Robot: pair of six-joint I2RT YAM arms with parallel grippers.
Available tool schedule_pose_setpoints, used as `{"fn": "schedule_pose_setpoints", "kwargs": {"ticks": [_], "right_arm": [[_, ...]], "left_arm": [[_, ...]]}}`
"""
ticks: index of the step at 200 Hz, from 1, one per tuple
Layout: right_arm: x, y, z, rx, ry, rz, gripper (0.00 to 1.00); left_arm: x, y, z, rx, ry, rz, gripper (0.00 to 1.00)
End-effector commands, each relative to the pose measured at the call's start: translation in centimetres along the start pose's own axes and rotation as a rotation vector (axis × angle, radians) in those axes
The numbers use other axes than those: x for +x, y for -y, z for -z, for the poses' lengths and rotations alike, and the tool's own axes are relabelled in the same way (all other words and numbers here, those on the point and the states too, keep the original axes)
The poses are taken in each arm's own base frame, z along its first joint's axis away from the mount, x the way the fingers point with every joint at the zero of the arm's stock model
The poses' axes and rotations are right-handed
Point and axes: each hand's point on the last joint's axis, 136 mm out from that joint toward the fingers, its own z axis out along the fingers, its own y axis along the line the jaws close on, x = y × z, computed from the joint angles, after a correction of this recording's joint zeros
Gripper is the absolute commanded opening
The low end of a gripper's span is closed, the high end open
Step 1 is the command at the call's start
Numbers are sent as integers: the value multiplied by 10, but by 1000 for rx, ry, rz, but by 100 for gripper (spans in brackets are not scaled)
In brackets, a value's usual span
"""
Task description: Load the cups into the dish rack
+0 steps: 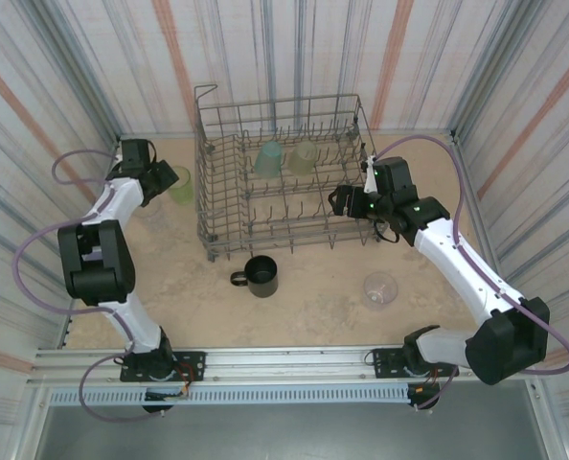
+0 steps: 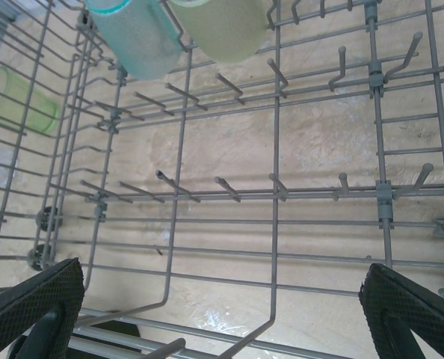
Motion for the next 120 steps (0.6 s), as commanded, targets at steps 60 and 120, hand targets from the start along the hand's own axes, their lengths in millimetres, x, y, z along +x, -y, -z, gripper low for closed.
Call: {"fn": "schedule_pose_setpoints", "kwargs": {"ticks": [60,120], "right_arm": [[-2,1,-5,9,-17,-10,99],[-1,0,-10,3,-36,-11,99]], "left_arm": [[-15,19,3,28,42,-27,77],[-21,23,-14,8,24,-67,70]]}}
